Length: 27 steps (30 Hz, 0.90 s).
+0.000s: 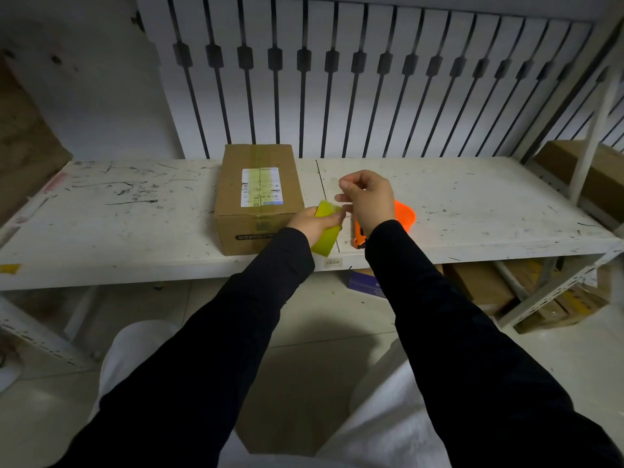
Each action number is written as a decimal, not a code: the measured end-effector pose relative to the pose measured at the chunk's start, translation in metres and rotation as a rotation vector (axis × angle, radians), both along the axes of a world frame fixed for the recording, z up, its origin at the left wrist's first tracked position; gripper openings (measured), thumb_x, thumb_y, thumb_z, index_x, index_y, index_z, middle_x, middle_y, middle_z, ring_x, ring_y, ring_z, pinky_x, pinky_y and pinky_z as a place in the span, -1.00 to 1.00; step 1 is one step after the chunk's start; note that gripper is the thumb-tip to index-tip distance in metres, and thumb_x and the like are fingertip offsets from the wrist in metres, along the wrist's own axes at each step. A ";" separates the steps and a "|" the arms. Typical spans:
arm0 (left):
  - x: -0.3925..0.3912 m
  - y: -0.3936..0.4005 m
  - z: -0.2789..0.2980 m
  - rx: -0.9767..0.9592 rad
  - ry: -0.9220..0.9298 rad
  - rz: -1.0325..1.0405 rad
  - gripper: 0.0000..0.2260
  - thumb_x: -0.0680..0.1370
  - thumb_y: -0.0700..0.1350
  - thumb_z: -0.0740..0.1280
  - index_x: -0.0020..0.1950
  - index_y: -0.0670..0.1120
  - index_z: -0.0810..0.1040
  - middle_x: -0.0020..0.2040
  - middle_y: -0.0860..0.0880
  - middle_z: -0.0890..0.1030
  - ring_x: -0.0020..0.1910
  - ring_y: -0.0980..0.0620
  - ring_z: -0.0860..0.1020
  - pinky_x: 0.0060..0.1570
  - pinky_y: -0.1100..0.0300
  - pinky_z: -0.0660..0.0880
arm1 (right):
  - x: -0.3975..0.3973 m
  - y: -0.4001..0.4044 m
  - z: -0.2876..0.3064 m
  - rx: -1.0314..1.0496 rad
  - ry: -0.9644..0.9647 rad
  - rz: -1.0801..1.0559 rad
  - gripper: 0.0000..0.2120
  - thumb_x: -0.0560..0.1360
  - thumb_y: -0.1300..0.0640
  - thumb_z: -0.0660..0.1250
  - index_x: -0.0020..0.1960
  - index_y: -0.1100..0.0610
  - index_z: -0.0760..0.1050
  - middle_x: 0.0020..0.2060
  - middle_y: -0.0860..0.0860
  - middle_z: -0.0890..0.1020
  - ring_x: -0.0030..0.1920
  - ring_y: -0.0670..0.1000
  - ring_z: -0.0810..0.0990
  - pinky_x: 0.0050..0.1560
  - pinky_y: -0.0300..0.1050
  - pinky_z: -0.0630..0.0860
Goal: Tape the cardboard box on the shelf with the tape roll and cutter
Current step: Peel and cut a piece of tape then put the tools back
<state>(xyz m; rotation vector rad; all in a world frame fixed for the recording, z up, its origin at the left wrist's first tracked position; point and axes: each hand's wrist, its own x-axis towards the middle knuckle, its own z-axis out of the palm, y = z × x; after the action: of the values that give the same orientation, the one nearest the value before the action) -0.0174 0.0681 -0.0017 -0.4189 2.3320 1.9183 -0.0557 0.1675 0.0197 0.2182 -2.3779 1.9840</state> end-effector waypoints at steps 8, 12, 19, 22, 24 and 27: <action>-0.001 0.000 0.002 0.134 0.092 -0.049 -0.97 0.53 -0.18 0.33 -0.06 -0.09 0.51 -0.23 0.01 0.52 -0.22 0.03 0.49 -0.16 0.20 0.42 | -0.003 0.003 -0.007 0.088 0.012 -0.055 -0.86 0.53 0.25 0.26 0.00 0.27 0.57 -0.29 -0.07 0.53 -0.13 -0.02 0.51 0.00 -0.15 0.49; 0.002 -0.001 -0.002 0.137 0.104 -0.056 -0.77 0.53 -0.20 0.33 0.18 -0.18 0.49 -0.23 0.01 0.51 -0.22 0.05 0.48 -0.19 0.23 0.42 | -0.005 0.005 -0.006 0.101 -0.053 -0.025 -0.92 0.50 0.26 0.29 -0.04 0.20 0.54 -0.29 -0.07 0.51 -0.09 0.01 0.51 0.06 -0.11 0.49; 0.001 0.001 -0.009 0.147 0.128 -0.079 -0.69 0.53 -0.22 0.33 0.25 -0.27 0.47 -0.19 -0.01 0.54 -0.16 0.01 0.51 -0.06 0.16 0.44 | 0.000 0.001 -0.007 -0.031 -0.178 0.083 -0.87 0.50 0.09 0.33 -0.06 0.15 0.46 -0.14 0.06 0.55 -0.08 0.04 0.54 0.04 -0.03 0.52; 0.002 0.003 -0.011 0.130 0.131 -0.114 -0.66 0.52 -0.18 0.34 0.26 -0.24 0.46 -0.16 0.00 0.53 -0.14 0.03 0.49 -0.07 0.17 0.44 | -0.004 0.004 -0.006 0.026 -0.147 -0.001 -0.87 0.54 0.13 0.27 -0.10 0.19 0.51 -0.27 0.00 0.53 -0.11 0.05 0.51 0.07 0.01 0.51; 0.001 0.004 -0.015 0.126 0.131 -0.114 -0.66 0.51 -0.18 0.35 0.27 -0.24 0.46 -0.19 0.03 0.52 -0.17 0.08 0.48 -0.12 0.22 0.43 | -0.006 0.008 -0.007 0.040 -0.150 -0.045 -0.82 0.56 0.17 0.23 0.01 0.26 0.54 -0.27 0.00 0.53 -0.09 0.05 0.50 0.09 0.01 0.50; -0.001 0.003 -0.019 0.114 0.150 -0.073 -0.67 0.52 -0.18 0.34 0.26 -0.26 0.47 -0.22 0.05 0.51 -0.22 0.13 0.47 -0.17 0.27 0.42 | -0.006 0.010 -0.010 -0.031 -0.193 -0.064 -0.80 0.58 0.19 0.17 0.09 0.25 0.51 -0.13 0.06 0.54 -0.08 0.03 0.49 0.10 0.01 0.47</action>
<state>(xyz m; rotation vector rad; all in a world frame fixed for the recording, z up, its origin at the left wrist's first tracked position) -0.0180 0.0713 -0.0204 -0.1823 2.2739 2.1020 -0.0617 0.1780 0.0100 -0.0533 -2.4274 2.0985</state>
